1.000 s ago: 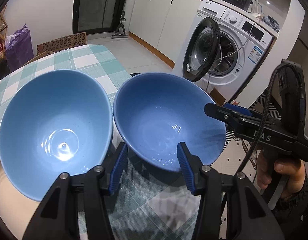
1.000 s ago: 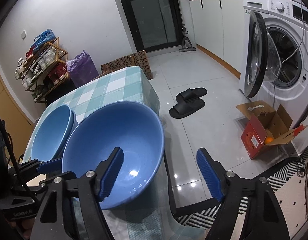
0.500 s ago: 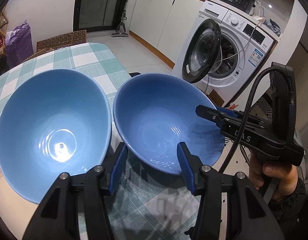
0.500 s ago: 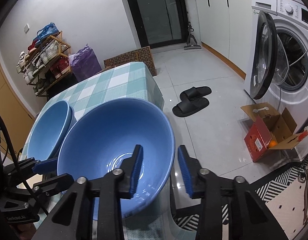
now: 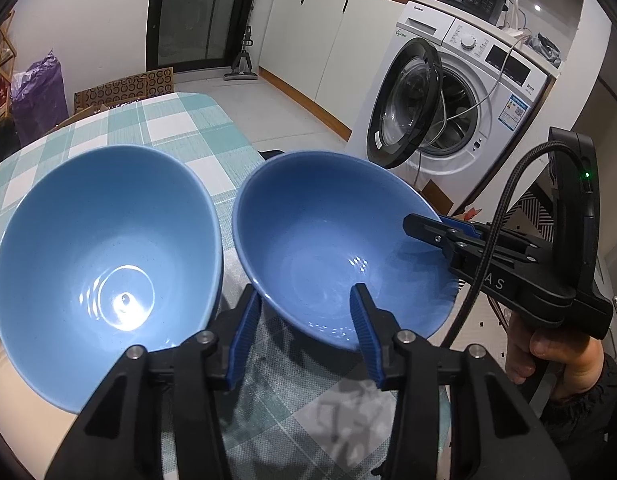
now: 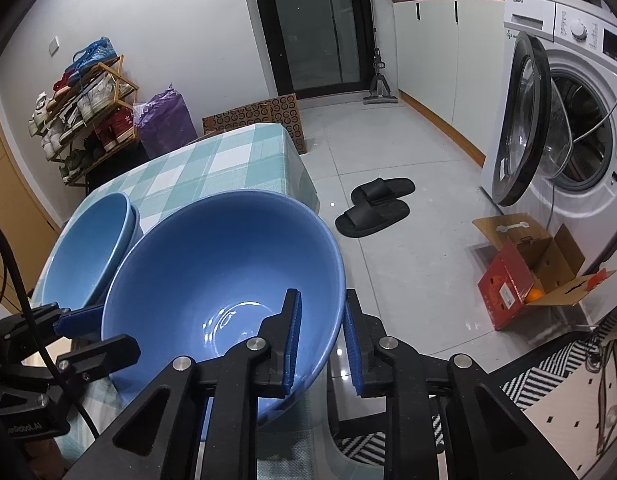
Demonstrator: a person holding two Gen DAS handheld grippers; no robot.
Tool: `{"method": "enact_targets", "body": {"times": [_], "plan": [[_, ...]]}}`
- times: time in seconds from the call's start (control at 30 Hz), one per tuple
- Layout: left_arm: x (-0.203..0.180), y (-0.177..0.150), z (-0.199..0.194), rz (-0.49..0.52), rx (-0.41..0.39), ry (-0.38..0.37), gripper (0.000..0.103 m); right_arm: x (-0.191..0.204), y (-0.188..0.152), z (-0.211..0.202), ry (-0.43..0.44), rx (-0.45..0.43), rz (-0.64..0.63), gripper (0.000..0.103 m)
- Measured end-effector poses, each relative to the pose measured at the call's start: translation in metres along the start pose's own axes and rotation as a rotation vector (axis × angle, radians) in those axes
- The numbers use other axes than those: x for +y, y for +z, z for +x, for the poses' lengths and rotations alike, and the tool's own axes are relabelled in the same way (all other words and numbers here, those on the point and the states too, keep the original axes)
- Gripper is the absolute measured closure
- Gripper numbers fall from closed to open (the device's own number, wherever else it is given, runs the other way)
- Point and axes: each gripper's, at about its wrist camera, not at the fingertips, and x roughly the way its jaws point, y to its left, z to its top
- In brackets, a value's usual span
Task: Organize plates and bowls
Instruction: 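Lift the gripped blue bowl off the table with both tools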
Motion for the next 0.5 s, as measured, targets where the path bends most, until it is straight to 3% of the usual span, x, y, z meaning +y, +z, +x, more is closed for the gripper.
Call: {"method": "enact_targets", "body": {"times": [0.5], "plan": [[0.0005, -0.0013, -0.0036, 0.012, -0.015, -0.007, 0.065, -0.0014, -0.0036, -0.0084, -0.018, -0.012, -0.009, 0.082]]}}
